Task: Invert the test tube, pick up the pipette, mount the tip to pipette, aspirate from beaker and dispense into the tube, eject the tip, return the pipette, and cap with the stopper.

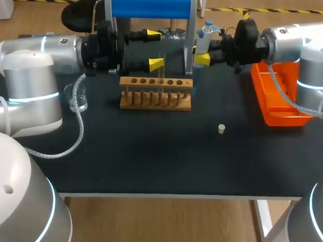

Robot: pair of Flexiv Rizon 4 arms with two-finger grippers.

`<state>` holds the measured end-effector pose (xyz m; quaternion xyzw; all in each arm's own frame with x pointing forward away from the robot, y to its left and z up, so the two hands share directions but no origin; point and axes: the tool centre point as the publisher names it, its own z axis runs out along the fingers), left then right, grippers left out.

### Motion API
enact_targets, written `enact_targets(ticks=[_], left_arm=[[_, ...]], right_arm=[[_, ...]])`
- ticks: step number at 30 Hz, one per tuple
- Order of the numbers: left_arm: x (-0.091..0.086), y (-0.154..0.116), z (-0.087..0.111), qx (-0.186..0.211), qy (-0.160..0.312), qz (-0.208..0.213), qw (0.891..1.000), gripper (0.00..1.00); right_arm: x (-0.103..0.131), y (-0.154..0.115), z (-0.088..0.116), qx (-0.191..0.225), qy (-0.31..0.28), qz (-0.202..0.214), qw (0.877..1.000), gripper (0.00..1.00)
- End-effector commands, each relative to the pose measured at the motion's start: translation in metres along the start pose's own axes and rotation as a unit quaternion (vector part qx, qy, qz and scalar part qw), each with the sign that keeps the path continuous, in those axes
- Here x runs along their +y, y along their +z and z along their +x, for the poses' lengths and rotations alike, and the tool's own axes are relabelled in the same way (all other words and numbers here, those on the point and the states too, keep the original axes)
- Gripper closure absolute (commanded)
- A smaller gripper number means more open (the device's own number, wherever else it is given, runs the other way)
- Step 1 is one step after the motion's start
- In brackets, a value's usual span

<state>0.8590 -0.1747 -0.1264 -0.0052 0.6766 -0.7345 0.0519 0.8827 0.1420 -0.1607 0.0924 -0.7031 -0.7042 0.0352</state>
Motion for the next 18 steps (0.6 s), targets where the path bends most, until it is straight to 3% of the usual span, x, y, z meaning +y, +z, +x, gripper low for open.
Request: enact_targets(ticks=[1, 18], left_arm=[[0.001, 0.0, -0.001, 0.001, 0.001, 0.001, 1.0, 0.0], [0.001, 0.0, -0.001, 0.001, 0.001, 0.001, 1.0, 0.0]], right_arm=[[0.005, -0.031, 0.001, 0.001, 0.001, 0.004, 1.0, 1.0], [0.026, -0.145, -0.011, -0.005, -0.026, 0.029, 0.999, 1.0]])
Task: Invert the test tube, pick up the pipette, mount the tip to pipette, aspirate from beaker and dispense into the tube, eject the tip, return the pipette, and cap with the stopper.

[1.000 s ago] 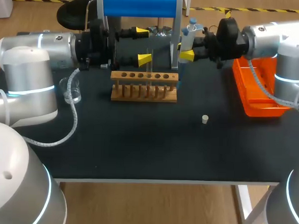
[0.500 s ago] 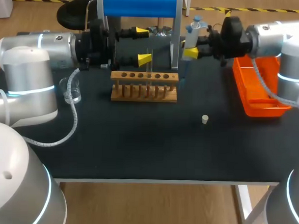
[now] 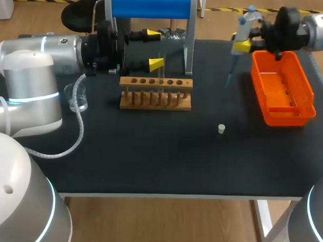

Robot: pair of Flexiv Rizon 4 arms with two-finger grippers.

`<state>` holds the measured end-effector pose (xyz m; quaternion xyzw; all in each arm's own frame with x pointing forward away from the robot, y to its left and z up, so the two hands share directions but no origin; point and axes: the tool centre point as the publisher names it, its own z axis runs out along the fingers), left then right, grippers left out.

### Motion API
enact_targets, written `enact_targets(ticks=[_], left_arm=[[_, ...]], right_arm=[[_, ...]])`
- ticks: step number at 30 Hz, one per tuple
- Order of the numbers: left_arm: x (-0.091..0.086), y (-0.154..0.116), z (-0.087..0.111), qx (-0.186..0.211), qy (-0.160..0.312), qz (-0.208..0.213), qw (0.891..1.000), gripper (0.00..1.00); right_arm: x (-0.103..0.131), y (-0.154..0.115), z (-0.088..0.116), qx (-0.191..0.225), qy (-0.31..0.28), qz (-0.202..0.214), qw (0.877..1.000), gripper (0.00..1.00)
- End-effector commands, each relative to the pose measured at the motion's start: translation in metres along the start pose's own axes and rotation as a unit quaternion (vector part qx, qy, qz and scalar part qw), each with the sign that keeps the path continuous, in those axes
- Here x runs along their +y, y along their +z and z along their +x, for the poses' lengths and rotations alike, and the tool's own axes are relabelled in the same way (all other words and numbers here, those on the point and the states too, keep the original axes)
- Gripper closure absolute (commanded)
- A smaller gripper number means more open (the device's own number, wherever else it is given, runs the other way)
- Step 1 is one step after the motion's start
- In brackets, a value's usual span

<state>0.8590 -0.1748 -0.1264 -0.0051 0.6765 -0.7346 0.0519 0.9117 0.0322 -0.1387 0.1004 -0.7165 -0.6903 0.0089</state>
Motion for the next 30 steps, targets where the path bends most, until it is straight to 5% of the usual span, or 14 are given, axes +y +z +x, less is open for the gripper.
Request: enact_targets(ticks=[1, 14, 30], left_arm=[[0.001, 0.0, -0.001, 0.001, 0.001, 0.001, 1.0, 0.0], [0.001, 0.0, -0.001, 0.001, 0.001, 0.001, 1.0, 0.0], [0.001, 0.0, -0.001, 0.001, 0.001, 0.001, 1.0, 0.0]], right_arm=[[0.004, -0.039, -0.004, 0.008, -0.004, 0.008, 1.0, 1.0], [-0.002, -0.125, -0.017, -0.04, -0.006, 0.016, 0.999, 1.0], [-0.01, -0.168, -0.014, -0.064, -0.002, 0.016, 0.998, 1.0]])
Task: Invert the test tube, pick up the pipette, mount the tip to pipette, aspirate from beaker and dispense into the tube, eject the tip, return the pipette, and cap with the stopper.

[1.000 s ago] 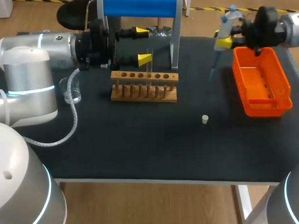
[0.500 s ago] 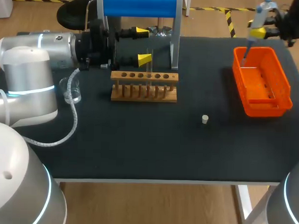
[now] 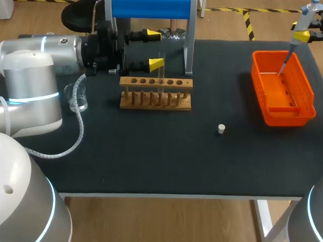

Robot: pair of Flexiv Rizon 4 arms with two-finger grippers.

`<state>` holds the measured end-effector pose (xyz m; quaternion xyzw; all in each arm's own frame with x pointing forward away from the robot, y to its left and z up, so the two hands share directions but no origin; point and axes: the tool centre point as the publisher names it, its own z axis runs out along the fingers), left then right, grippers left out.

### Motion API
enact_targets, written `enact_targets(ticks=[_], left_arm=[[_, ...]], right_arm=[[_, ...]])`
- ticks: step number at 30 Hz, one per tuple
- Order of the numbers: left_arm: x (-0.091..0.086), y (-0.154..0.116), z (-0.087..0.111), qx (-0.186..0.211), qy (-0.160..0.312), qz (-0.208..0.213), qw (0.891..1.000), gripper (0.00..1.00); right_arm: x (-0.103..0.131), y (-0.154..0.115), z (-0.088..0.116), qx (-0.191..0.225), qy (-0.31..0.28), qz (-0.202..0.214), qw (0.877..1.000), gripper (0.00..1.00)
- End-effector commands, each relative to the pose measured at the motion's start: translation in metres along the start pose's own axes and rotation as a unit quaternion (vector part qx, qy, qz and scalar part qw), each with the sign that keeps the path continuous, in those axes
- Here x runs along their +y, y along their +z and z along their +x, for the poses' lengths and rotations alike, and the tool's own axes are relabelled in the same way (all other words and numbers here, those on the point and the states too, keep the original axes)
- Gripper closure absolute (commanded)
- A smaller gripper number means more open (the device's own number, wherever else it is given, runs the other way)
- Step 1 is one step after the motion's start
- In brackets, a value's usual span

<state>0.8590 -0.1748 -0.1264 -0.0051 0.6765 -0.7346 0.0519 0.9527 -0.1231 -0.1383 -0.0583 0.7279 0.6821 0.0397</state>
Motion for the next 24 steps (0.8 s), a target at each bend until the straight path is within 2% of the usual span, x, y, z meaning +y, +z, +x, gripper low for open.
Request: enact_targets(ticks=[1, 24], left_arm=[[0.001, 0.0, -0.001, 0.001, 0.001, 0.001, 1.0, 0.0], [0.001, 0.0, -0.001, 0.001, 0.001, 0.001, 1.0, 0.0]], right_arm=[[-0.002, -0.011, 0.001, -0.002, 0.001, -0.003, 1.0, 1.0], [-0.02, -0.027, 0.007, 0.003, 0.018, -0.039, 0.999, 1.0]])
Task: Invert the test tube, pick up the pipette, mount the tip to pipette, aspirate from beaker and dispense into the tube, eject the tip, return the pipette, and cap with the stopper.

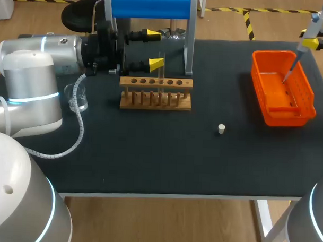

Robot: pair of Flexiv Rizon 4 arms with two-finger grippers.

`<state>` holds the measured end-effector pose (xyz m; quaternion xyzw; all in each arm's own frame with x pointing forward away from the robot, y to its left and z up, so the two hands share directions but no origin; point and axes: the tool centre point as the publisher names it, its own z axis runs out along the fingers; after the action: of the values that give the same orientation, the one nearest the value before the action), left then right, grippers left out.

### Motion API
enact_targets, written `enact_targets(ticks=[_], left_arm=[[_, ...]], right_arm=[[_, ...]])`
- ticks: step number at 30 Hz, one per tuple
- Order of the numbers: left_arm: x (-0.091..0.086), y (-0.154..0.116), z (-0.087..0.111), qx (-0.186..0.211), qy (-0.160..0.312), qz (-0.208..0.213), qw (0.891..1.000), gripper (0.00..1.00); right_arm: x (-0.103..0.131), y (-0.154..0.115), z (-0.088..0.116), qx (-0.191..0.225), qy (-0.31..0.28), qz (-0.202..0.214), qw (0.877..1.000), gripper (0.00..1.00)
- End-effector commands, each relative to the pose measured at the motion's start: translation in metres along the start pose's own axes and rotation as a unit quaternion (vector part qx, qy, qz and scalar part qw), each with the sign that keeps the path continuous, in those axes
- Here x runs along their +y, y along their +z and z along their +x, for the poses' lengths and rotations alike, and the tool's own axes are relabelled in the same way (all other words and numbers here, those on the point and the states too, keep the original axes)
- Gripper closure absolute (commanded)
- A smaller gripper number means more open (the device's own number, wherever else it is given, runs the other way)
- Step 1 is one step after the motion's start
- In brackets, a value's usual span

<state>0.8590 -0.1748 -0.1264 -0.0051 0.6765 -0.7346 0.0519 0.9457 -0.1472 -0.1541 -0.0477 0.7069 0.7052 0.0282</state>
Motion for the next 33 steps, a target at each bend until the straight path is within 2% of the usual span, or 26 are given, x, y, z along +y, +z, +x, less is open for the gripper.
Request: enact_targets(ticks=[1, 33], left_arm=[[0.001, 0.0001, -0.0007, 0.001, 0.001, 0.001, 1.0, 0.0], [0.001, 0.0001, -0.0007, 0.001, 0.001, 0.001, 1.0, 0.0]], right_arm=[[-0.0041, -0.0053, -0.0032, 0.004, 0.004, -0.01, 1.0, 1.0], [-0.0096, -0.0086, -0.0002, -0.013, 0.019, 0.009, 1.0, 1.0]])
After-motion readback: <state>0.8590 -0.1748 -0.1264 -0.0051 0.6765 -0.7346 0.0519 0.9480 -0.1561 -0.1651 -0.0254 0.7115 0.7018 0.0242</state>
